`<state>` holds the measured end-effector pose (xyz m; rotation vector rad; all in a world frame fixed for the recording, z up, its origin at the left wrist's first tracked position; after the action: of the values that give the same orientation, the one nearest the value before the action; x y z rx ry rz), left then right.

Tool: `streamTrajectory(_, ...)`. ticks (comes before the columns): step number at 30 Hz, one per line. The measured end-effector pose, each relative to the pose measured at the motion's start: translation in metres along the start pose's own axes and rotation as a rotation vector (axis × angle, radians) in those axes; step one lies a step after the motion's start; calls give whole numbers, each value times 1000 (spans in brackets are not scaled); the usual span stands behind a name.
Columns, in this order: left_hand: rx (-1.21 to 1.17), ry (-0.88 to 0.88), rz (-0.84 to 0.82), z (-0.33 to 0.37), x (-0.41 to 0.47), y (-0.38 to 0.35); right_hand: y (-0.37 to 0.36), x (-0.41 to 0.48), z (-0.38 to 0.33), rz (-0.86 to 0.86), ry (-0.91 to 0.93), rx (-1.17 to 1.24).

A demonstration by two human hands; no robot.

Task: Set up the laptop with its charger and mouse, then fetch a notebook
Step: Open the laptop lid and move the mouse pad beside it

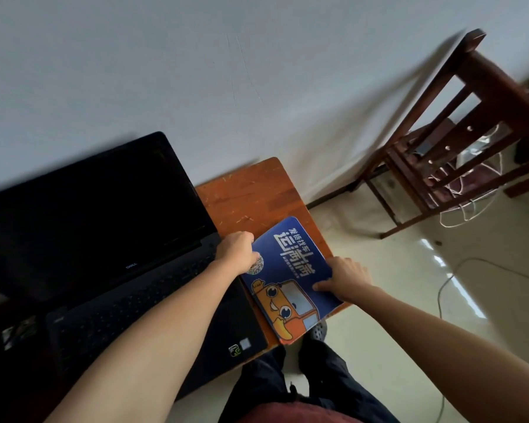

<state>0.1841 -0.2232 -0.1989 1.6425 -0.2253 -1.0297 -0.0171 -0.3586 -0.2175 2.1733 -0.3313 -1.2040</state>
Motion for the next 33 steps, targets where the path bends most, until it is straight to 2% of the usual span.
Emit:
streamTrajectory(5,-159,16,4,6,-19,10,2,0,-4,-74,49,51)
streamTrajectory(10,-336,85,143,-13,-65,38,41,4,-16,-96,28,546)
streamTrajectory(17,-728,276,227,-54,-143,32,54,10,-82,-234,83,771)
streamTrajectory(20,-844,346,218,-77,-173,17,34,6,-122,-320,141,765)
streamTrajectory(24,-825,504,183,-122,-213,-14,-4,-8,-172,-385,227,644)
streamTrajectory(29,-782,608,146,-174,-245,-56,-58,-13,-220,-343,313,432)
streamTrajectory(33,-713,625,94,-215,-254,-79,-96,-16,-254,-228,421,227)
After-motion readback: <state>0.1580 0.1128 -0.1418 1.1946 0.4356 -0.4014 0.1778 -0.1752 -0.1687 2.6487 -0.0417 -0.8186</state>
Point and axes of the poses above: each hand's wrist, its own x-axis towards the middle knuckle, its own y-axis out of the back of the hand, z = x × y, the point moved 9 cm from there along x, towards the middle knuckle, and after that the axes turned 15 degrees about x, right-handed, at the moved point
